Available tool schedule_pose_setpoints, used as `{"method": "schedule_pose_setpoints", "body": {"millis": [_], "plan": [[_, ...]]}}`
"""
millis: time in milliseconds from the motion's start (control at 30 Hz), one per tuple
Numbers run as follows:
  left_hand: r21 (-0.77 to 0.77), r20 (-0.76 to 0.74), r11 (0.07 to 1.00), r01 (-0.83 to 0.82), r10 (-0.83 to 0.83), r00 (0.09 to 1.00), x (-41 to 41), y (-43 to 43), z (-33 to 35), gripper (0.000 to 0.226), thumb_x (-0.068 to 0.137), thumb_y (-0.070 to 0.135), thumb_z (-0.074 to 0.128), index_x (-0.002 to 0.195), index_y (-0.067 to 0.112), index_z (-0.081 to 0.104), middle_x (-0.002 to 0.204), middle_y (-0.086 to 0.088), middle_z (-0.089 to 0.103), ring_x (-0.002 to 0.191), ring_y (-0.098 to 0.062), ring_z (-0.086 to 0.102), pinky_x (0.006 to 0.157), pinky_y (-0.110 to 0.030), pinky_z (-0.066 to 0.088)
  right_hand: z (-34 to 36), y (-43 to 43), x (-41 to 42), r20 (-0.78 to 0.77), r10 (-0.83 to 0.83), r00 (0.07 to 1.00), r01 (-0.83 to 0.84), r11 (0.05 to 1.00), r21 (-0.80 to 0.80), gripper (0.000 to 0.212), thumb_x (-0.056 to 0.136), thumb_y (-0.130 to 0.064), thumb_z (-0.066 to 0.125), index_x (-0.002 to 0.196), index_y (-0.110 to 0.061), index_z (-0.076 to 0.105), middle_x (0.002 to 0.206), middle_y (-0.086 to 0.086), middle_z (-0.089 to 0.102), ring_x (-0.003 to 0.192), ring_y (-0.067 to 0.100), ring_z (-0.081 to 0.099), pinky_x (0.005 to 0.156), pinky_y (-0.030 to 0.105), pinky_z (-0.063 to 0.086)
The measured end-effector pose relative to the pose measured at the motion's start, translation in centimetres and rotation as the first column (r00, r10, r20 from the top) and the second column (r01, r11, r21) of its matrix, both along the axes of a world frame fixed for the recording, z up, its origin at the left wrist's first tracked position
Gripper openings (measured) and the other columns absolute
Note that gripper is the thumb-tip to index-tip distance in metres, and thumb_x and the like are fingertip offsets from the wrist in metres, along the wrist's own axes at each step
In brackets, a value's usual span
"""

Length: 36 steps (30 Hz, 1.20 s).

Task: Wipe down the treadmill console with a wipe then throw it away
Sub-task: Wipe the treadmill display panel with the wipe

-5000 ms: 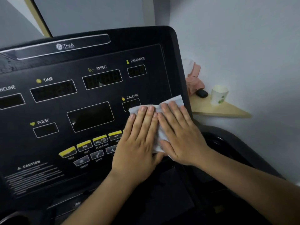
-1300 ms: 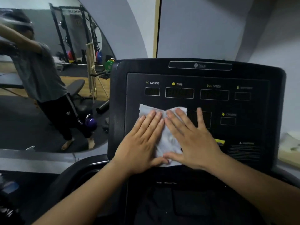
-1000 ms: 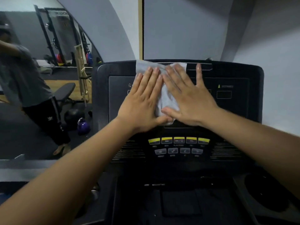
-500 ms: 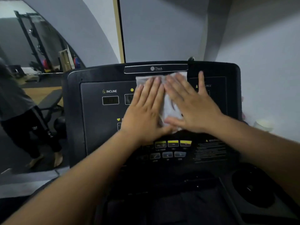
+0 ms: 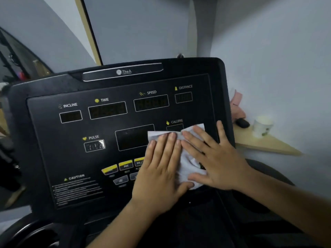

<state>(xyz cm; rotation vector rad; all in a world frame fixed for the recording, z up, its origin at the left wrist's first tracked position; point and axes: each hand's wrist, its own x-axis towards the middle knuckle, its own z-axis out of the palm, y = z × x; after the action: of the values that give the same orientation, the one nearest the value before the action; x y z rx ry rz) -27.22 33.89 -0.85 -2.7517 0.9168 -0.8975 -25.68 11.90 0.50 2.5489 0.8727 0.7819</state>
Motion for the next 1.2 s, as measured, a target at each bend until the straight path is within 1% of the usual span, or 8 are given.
{"method": "schedule_pose_setpoints", "body": {"millis": [200,333,467,667,833,933,1033,1200], "plan": [[-0.011,0.069,0.998,-0.058,0.058,0.996,6.0,-5.8,8.9,0.109,0.085,0.077,0.025,0.153,-0.003,-0.001,0.162,-0.022,-0.006,0.150,-0.034,-0.009,0.122,-0.050,0.000,8.1,-3.3,5.8,0.101,-0.121,0.988,0.116,0.992,0.052,0.091,0.090,-0.071,0.020,0.154,-0.011,-0.006,0.163,0.008,-0.006,0.150,0.026,-0.006,0.110,0.072,0.004],[0.010,0.084,0.994,-0.112,0.111,0.990,8.2,-8.7,12.4,0.110,0.084,0.081,0.017,0.154,-0.001,-0.005,0.162,-0.022,-0.009,0.150,-0.033,-0.011,0.121,-0.050,-0.003,10.5,-5.2,7.2,0.067,-0.083,0.994,0.068,0.977,0.202,0.084,0.094,-0.060,0.027,0.154,-0.009,-0.002,0.164,0.011,-0.001,0.150,0.029,-0.004,0.115,0.064,0.006],[-0.004,0.027,1.000,-0.001,0.001,1.000,4.9,-9.0,7.3,0.114,0.082,0.081,0.030,0.154,-0.003,0.003,0.162,-0.023,-0.004,0.150,-0.036,-0.007,0.121,-0.053,0.001,4.2,-5.9,4.7,0.053,0.008,0.999,-0.025,0.948,0.317,0.087,0.091,-0.053,0.042,0.154,-0.004,0.007,0.163,0.015,0.002,0.150,0.033,-0.003,0.119,0.057,0.007],[0.041,-0.030,0.999,0.027,-0.026,0.999,-1.4,-8.9,-2.5,0.106,0.082,0.068,0.057,0.153,0.000,0.017,0.163,-0.018,0.008,0.151,-0.034,0.008,0.122,-0.050,0.007,-6.1,-8.3,-0.1,0.001,0.160,0.987,-0.153,0.946,0.284,0.093,0.085,-0.055,0.056,0.153,-0.010,0.012,0.161,0.007,0.011,0.150,0.033,0.008,0.114,0.063,0.019],[0.094,0.023,0.995,0.017,-0.020,1.000,1.6,-9.3,1.9,0.120,0.076,0.082,0.045,0.154,-0.002,0.008,0.163,-0.020,0.002,0.151,-0.036,0.000,0.121,-0.053,0.007,1.4,-9.0,3.7,-0.016,0.154,0.988,-0.144,0.955,0.260,0.087,0.090,-0.058,0.041,0.155,-0.016,0.004,0.163,0.003,0.000,0.151,0.026,-0.002,0.117,0.060,0.014],[0.000,0.093,1.000,0.012,-0.012,0.996,5.5,-10.1,7.3,0.104,0.088,0.075,0.032,0.154,-0.002,0.008,0.163,-0.019,0.003,0.151,-0.035,0.000,0.122,-0.052,0.007,7.3,-8.4,7.3,0.000,0.121,0.993,-0.116,0.949,0.292,0.087,0.092,-0.060,0.036,0.155,-0.014,-0.003,0.163,0.004,-0.007,0.150,0.023,-0.008,0.119,0.056,0.009],[-0.023,0.133,0.999,-0.026,0.028,0.991,8.9,-10.3,12.7,0.101,0.090,0.074,0.025,0.154,-0.001,0.006,0.164,-0.018,0.002,0.151,-0.033,-0.002,0.122,-0.051,0.004,12.0,-7.2,10.1,0.022,0.100,0.995,-0.101,0.926,0.364,0.086,0.092,-0.057,0.036,0.155,-0.010,0.001,0.164,0.008,-0.001,0.151,0.020,-0.002,0.120,0.052,0.009],[0.011,0.107,1.000,-0.021,0.020,0.994,8.3,-9.7,12.3,0.108,0.086,0.080,0.026,0.155,0.000,0.004,0.163,-0.020,-0.003,0.150,-0.035,-0.007,0.121,-0.054,0.003,10.8,-6.3,9.8,0.065,0.082,0.995,-0.102,0.897,0.431,0.079,0.094,-0.050,0.033,0.155,-0.008,0.006,0.164,0.012,0.000,0.151,0.024,-0.004,0.120,0.055,0.006]]}}
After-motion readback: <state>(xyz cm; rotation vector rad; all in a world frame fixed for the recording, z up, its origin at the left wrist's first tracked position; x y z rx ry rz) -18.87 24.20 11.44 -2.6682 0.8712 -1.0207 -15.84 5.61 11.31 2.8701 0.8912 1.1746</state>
